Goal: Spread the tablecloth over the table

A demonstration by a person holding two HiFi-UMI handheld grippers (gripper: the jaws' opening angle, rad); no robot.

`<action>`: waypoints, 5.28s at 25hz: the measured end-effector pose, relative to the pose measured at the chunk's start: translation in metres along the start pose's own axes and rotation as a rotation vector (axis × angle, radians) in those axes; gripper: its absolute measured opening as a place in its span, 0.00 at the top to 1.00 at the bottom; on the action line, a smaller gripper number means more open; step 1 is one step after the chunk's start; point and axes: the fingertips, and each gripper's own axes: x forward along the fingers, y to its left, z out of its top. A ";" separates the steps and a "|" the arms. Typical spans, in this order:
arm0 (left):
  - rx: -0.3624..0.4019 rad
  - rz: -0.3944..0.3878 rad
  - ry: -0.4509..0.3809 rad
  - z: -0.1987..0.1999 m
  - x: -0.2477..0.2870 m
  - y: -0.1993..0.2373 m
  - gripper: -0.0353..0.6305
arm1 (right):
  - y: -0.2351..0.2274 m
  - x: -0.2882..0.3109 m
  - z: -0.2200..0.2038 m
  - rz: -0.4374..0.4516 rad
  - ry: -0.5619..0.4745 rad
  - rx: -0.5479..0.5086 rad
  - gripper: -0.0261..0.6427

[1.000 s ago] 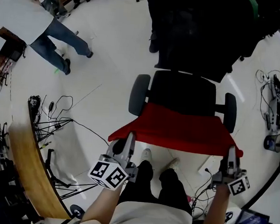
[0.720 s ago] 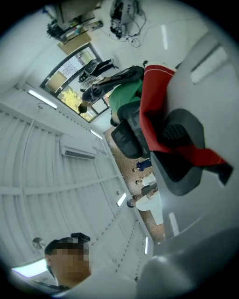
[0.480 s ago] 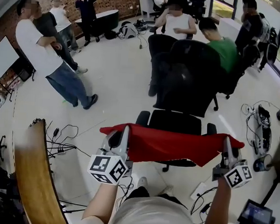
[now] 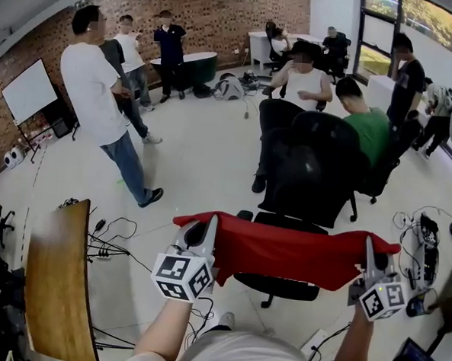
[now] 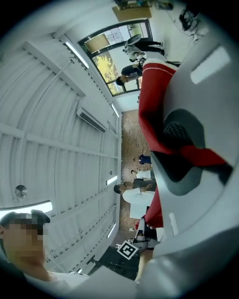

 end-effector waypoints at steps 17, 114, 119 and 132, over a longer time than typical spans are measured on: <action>0.020 0.555 -0.072 0.014 -0.213 0.111 0.92 | 0.189 0.125 -0.035 0.577 0.034 0.070 0.94; -0.294 1.828 -0.055 -0.075 -0.996 0.567 0.92 | 1.392 0.159 -0.233 1.886 0.408 -0.095 0.94; -0.318 1.845 -0.036 -0.084 -1.015 0.587 0.92 | 1.426 0.156 -0.248 1.913 0.398 -0.120 0.94; -0.436 1.903 0.059 -0.157 -1.054 0.629 0.92 | 1.462 0.130 -0.356 1.973 0.574 -0.259 0.94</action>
